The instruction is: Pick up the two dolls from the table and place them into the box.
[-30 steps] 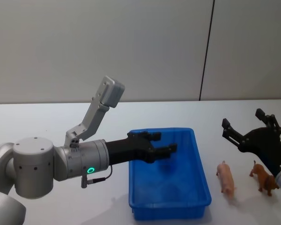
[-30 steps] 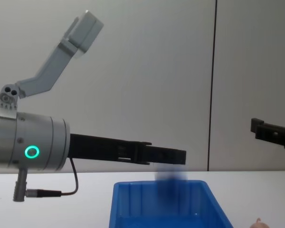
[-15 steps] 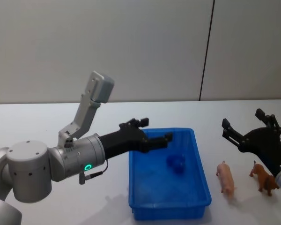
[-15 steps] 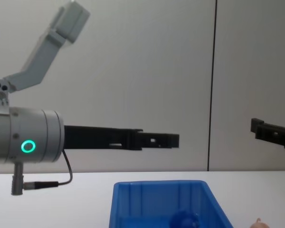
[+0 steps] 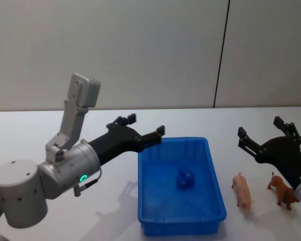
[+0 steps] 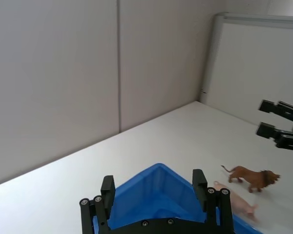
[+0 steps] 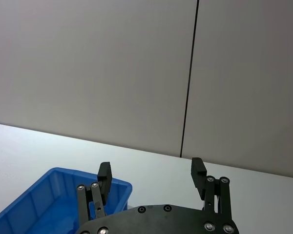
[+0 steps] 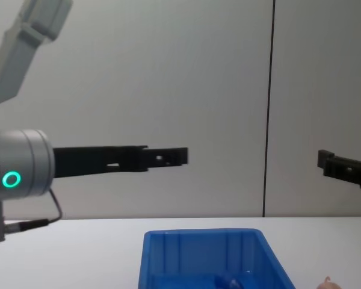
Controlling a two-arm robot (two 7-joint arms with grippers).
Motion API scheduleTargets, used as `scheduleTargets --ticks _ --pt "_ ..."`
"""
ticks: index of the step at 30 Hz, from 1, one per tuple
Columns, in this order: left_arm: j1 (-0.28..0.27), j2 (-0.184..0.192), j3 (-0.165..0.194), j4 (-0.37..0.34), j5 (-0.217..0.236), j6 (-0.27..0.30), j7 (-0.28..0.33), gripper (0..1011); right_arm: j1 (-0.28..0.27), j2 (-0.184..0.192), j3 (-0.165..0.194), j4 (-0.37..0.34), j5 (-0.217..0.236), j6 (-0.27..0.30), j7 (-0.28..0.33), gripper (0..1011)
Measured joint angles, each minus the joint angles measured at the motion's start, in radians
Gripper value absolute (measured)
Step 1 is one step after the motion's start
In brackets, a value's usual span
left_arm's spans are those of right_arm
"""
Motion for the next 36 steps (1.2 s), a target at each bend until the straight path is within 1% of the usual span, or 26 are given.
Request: scheduleTargets --ticks 5,7,8,11,12,13,14,16,17,21,23,25,26,29,30,36 --pt "0.036 0.021 -0.011 -0.039 -0.014 -0.013 0.092 1001 0.0 0.0 0.0 0.0 0.0 0.0 0.0 1001" --pt "0.046 0.027 -0.014 -0.05 -0.018 -0.016 0.116 1001 0.0 0.0 0.0 0.0 0.0 0.0 0.0 1001" --pt "0.055 0.033 -0.018 -0.06 -0.022 -0.018 0.145 1001 0.0 0.0 0.0 0.0 0.0 0.0 0.0 1001" --pt "0.07 0.042 -0.022 -0.075 -0.028 -0.021 0.182 1001 0.0 0.0 0.0 0.0 0.0 0.0 0.0 1001" --pt "0.082 0.049 -0.026 -0.087 -0.032 -0.022 0.212 1001 0.0 0.0 0.0 0.0 0.0 0.0 0.0 1001" --pt "0.086 0.051 -0.028 -0.093 -0.034 -0.023 0.224 1001 0.0 0.0 0.001 0.0 0.0 0.0 0.0 1001" --pt "0.097 0.057 -0.032 -0.103 -0.037 -0.024 0.249 1001 0.0 0.001 0.001 0.0 0.001 0.0 0.0 1001" --pt "0.109 0.064 -0.036 -0.114 -0.04 -0.025 0.274 1001 -0.001 0.002 0.003 -0.001 0.002 -0.001 0.0 1001" --pt "0.119 0.069 -0.039 -0.124 -0.044 -0.026 0.303 1001 -0.002 0.004 0.005 -0.003 0.004 -0.003 -0.002 1001" --pt "0.141 0.081 -0.046 -0.144 -0.05 -0.027 0.353 1001 -0.012 0.015 0.015 -0.014 0.012 -0.009 -0.012 1001" --pt "0.16 0.092 -0.054 -0.162 -0.057 -0.028 0.402 1001 -0.019 0.021 0.02 -0.021 0.015 -0.011 -0.02 1001" --pt "0.171 0.099 -0.058 -0.171 -0.061 -0.029 0.422 1001 -0.041 0.039 0.032 -0.04 0.024 -0.015 -0.037 1001" --pt "0.175 0.101 -0.059 -0.174 -0.062 -0.029 0.432 1001 -0.041 0.039 0.032 -0.04 0.024 -0.015 -0.037 1001" --pt "0.189 0.109 -0.065 -0.187 -0.067 -0.029 0.462 1001 -0.077 0.064 0.048 -0.07 0.035 -0.017 -0.059 1001" --pt "0.192 0.111 -0.066 -0.189 -0.068 -0.029 0.468 1001 -0.077 0.064 0.048 -0.07 0.035 -0.017 -0.059 1001" --pt "0.213 0.123 -0.075 -0.208 -0.074 -0.03 0.514 1001 -0.162 0.114 0.075 -0.135 0.057 0.0 -0.096 1001"
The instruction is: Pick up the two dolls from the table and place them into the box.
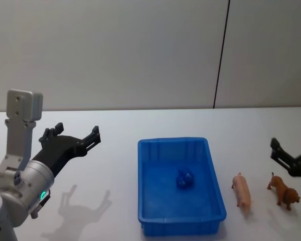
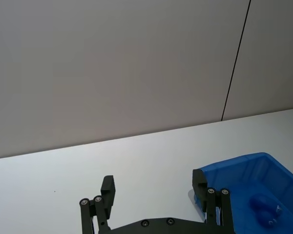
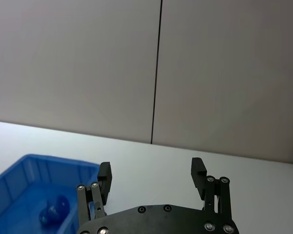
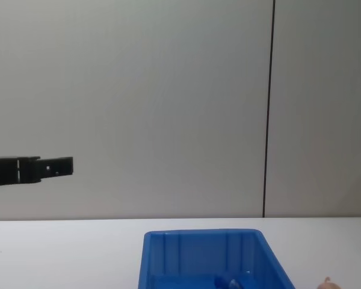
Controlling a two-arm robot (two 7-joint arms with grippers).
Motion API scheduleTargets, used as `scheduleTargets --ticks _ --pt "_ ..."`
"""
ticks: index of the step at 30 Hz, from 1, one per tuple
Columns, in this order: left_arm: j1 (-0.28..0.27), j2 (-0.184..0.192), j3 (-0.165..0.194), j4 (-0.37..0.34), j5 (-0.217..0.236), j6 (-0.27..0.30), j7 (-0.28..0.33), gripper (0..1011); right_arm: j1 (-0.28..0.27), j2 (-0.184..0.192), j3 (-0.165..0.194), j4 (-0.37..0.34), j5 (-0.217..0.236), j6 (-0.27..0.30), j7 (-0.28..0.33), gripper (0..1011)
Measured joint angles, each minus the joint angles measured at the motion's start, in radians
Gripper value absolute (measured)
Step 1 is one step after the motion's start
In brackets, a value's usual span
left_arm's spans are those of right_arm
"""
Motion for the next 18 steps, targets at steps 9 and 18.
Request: scheduleTargets --ticks 9,18 --pt "0.014 0.008 -0.005 -0.012 -0.004 -0.001 0.029 1001 -0.115 0.064 0.037 -0.079 0.019 0.059 -0.052 1001" --pt "0.022 0.013 -0.008 -0.019 -0.006 -0.001 0.046 1001 -0.197 0.105 0.073 -0.125 0.031 0.138 -0.113 1001"
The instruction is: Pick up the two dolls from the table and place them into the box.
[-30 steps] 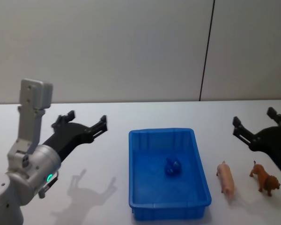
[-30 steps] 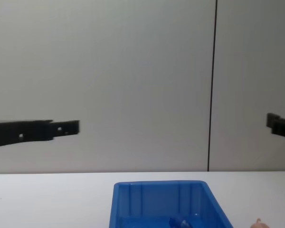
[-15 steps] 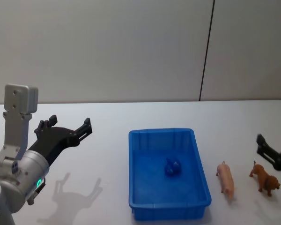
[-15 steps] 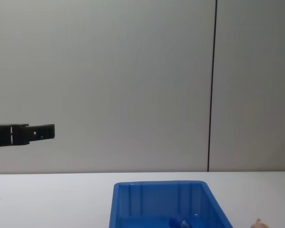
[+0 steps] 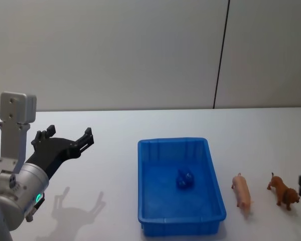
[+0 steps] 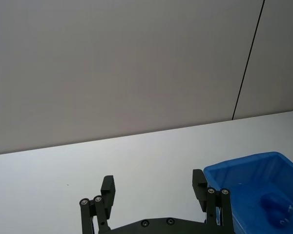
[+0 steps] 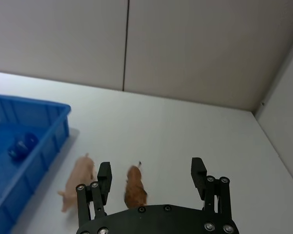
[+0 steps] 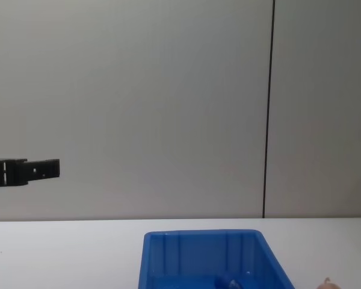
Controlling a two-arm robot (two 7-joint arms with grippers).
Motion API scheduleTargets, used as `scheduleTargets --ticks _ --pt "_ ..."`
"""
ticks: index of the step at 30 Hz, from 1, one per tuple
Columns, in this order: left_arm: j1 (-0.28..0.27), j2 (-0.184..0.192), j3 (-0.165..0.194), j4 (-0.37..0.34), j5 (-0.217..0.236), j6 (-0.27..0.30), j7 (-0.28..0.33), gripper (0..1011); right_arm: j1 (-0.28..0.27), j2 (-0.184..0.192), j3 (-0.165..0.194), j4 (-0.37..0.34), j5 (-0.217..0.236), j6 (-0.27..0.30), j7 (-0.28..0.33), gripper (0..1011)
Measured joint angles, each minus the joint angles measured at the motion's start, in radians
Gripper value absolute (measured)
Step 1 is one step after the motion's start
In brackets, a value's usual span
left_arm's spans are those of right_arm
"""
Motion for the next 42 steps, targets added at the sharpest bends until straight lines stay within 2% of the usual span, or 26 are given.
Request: scheduleTargets --ticks 7,14,20,29,42 --pt "0.003 0.002 -0.001 -0.003 -0.001 0.0 0.006 1001 -0.042 0.02 0.028 -0.015 0.015 0.075 -0.038 1001" --pt "0.005 0.003 -0.002 -0.004 -0.002 0.0 0.011 1001 -0.04 0.024 0.037 -0.007 0.021 0.119 -0.034 1001" --pt "0.005 0.003 -0.002 -0.004 -0.002 0.0 0.012 1001 0.0 0.017 0.031 0.023 0.021 0.153 0.011 1001" --pt "0.006 0.004 -0.002 -0.005 -0.002 0.0 0.014 1001 0.079 -0.014 0.005 0.081 0.005 0.221 0.084 1001" --pt "0.006 0.004 -0.002 -0.006 -0.002 0.0 0.015 1001 0.15 -0.051 -0.022 0.148 -0.024 0.295 0.132 1001"
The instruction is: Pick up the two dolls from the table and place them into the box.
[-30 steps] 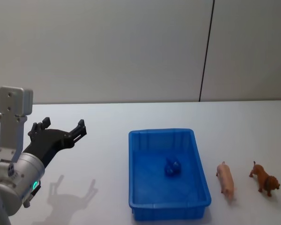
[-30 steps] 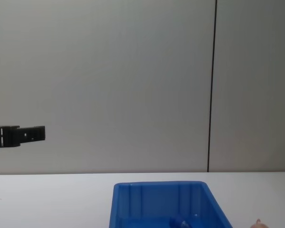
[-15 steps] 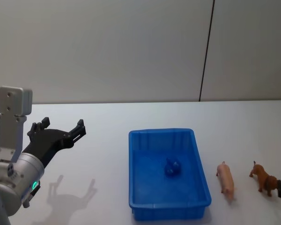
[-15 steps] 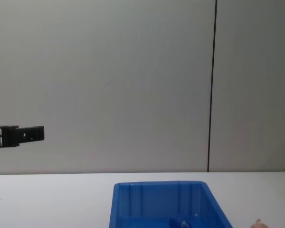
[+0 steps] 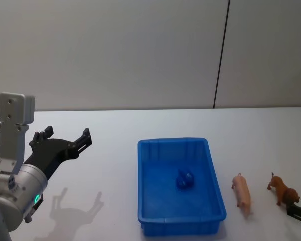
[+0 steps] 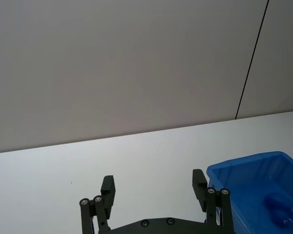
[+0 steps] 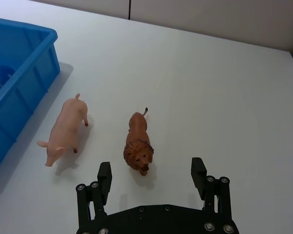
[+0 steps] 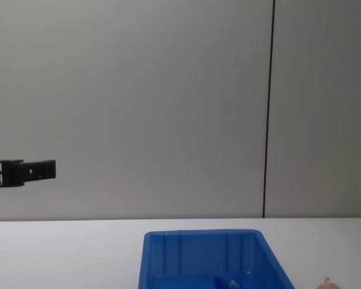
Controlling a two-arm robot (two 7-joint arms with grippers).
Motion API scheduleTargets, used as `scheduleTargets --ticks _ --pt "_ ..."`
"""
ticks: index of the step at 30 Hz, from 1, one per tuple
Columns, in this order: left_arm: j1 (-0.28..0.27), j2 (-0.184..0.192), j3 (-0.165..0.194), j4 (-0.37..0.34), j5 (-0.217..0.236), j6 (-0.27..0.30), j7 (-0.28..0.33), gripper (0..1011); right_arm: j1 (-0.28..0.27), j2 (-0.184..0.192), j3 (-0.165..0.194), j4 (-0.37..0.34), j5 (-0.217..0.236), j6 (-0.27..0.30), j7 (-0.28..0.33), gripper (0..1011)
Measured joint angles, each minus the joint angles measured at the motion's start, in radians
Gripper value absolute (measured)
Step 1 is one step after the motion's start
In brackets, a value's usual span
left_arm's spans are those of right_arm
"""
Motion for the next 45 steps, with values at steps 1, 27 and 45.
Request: scheduleTargets --ticks 1,27,45 --pt "0.0 0.0 0.0 0.0 0.0 0.0 0.0 1001 0.009 -0.005 -0.003 0.009 -0.005 0.005 0.006 1001" --pt "0.0 0.0 0.0 0.0 0.0 0.0 0.0 1001 0.14 -0.077 -0.048 0.159 -0.081 0.044 0.084 1001" --pt "0.0 0.0 0.0 0.0 0.0 0.0 0.0 1001 0.167 -0.094 -0.057 0.196 -0.096 0.055 0.1 534"
